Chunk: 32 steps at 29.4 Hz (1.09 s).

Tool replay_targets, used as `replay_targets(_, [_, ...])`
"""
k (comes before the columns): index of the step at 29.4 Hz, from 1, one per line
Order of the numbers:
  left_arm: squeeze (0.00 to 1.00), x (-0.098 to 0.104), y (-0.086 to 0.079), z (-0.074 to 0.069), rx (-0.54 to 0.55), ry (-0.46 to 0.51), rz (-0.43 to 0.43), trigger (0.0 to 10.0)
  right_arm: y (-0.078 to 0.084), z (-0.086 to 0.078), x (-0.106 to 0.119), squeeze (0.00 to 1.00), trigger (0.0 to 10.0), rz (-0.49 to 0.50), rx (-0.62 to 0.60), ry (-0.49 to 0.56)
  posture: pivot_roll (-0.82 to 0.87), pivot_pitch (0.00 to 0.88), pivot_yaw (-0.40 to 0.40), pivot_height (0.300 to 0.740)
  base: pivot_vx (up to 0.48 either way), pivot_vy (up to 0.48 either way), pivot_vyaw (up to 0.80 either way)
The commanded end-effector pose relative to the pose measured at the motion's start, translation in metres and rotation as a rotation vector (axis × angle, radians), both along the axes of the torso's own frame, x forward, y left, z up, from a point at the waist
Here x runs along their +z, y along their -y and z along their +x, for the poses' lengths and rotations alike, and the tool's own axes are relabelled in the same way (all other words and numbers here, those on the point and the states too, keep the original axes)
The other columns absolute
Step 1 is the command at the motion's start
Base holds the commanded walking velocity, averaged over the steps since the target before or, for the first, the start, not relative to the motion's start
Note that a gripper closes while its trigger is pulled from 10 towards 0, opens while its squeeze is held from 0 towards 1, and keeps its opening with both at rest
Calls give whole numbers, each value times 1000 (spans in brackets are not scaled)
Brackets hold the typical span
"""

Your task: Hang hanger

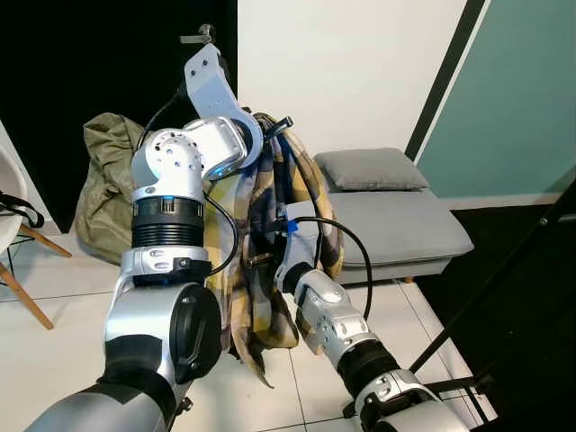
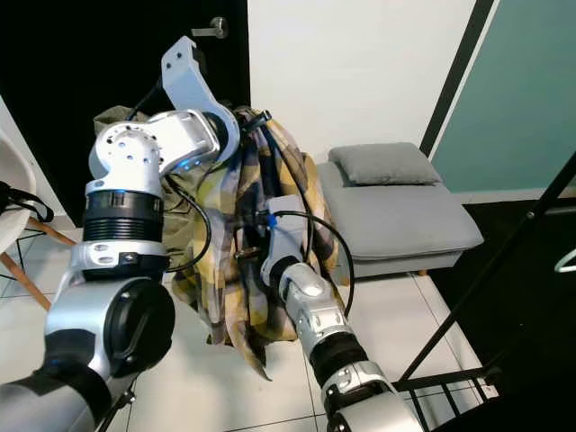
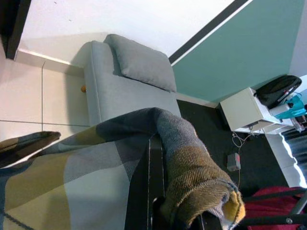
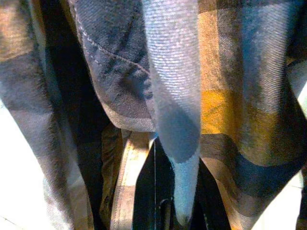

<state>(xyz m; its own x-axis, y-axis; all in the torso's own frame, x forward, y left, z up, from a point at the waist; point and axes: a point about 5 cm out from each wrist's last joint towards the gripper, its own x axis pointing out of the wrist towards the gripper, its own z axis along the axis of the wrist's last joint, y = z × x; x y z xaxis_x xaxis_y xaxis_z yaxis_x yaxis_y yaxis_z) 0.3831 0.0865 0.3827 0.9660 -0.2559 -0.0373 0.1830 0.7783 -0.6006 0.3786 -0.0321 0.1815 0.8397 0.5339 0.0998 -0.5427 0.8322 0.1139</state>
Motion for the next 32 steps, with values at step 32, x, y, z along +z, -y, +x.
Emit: replay_targets(32, [0, -80, -128, 18, 420, 15, 429, 1765, 55, -23, 0, 0, 0, 99, 69, -82, 85, 116, -76, 740, 0, 0, 0])
